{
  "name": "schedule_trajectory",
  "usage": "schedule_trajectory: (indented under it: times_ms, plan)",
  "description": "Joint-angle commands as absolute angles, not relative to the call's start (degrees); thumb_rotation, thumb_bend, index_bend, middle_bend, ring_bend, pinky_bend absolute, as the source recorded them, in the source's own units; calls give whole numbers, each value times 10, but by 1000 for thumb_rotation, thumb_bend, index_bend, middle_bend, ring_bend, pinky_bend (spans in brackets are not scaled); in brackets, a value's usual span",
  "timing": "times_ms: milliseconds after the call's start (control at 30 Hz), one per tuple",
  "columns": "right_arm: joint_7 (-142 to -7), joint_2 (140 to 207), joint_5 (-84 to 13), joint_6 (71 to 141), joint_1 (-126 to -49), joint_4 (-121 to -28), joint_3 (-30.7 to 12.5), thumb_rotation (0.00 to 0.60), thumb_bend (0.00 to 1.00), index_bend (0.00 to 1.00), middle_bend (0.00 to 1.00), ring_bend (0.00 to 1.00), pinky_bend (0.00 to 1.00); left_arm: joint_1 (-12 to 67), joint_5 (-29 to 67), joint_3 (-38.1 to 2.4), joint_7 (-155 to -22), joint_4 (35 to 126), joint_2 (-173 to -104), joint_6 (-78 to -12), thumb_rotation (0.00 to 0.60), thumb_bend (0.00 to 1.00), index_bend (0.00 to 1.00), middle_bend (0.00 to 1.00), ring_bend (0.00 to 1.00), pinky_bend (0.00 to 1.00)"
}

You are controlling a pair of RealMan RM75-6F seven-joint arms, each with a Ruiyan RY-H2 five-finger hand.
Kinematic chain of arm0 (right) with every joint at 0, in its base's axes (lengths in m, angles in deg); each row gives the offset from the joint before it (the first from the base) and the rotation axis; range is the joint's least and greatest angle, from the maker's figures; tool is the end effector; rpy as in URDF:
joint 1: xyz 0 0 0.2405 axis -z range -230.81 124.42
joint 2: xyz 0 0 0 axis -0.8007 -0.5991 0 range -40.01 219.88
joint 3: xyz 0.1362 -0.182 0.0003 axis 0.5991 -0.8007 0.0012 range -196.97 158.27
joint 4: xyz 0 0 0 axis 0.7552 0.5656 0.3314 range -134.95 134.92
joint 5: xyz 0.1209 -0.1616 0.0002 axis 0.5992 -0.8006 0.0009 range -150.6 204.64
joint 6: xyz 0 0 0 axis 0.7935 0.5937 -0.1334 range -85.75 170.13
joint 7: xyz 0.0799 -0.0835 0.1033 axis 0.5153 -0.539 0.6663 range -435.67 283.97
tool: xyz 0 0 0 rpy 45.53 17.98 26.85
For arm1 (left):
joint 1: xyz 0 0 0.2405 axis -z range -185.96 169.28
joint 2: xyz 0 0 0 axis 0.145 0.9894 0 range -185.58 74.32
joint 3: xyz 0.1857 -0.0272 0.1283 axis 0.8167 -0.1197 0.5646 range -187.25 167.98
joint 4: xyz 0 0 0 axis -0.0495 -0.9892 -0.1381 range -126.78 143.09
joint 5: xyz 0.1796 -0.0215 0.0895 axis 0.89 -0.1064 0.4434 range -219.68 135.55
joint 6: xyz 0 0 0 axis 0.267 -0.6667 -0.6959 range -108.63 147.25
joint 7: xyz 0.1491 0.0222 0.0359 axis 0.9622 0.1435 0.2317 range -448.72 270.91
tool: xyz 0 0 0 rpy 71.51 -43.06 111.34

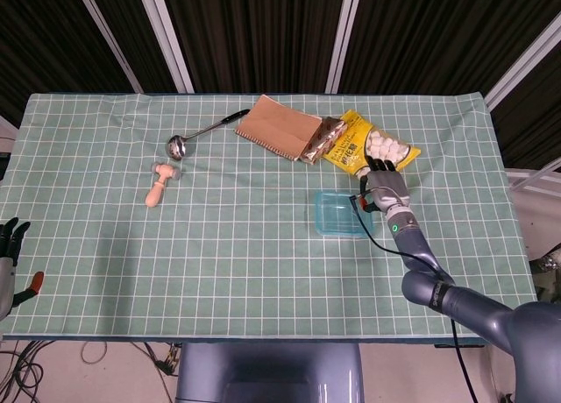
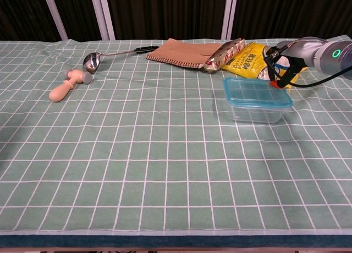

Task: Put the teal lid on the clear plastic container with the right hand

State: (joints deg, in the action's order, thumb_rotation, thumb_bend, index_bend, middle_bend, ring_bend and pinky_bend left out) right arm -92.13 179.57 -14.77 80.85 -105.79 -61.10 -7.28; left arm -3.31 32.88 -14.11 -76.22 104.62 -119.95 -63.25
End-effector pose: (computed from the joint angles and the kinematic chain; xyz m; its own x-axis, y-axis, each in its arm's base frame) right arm -0.1809 -0.4257 0.0145 0.4148 -0.3556 0.8376 -0.9065 -0.0816 0.4143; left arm -0.2946 0.1920 0.1537 0.4994 0.0583 0.8644 0.8500 0.1598 -0.5019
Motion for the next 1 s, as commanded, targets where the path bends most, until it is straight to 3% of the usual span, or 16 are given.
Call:
schedule_trajectory:
  times_ms: [33, 533, 767, 1000]
  plan:
    - [-922, 1796, -148, 808, -1057, -611, -74, 600, 566, 653, 0, 0, 0, -33, 329, -141, -762, 1046, -1199, -633, 600, 330, 84, 0, 0, 0]
    - [-918, 1789, -156, 818, -1051, -629, -70, 600, 568, 661, 0, 0, 0, -33, 328, -141, -761, 1047, -1200, -633, 600, 330, 84, 0, 0, 0]
    - [-897, 1761, -196, 868, -1037, -689, -52, 600, 568, 661, 0, 0, 0, -33, 329, -141, -763, 1047, -1199, -631, 600, 331, 84, 0, 0, 0]
    - [-883, 1714, -234, 919, -997, -785, -61, 600, 568, 661, 0, 0, 0, -32, 328, -140, -764, 1049, -1197, -628, 600, 331, 84, 0, 0, 0]
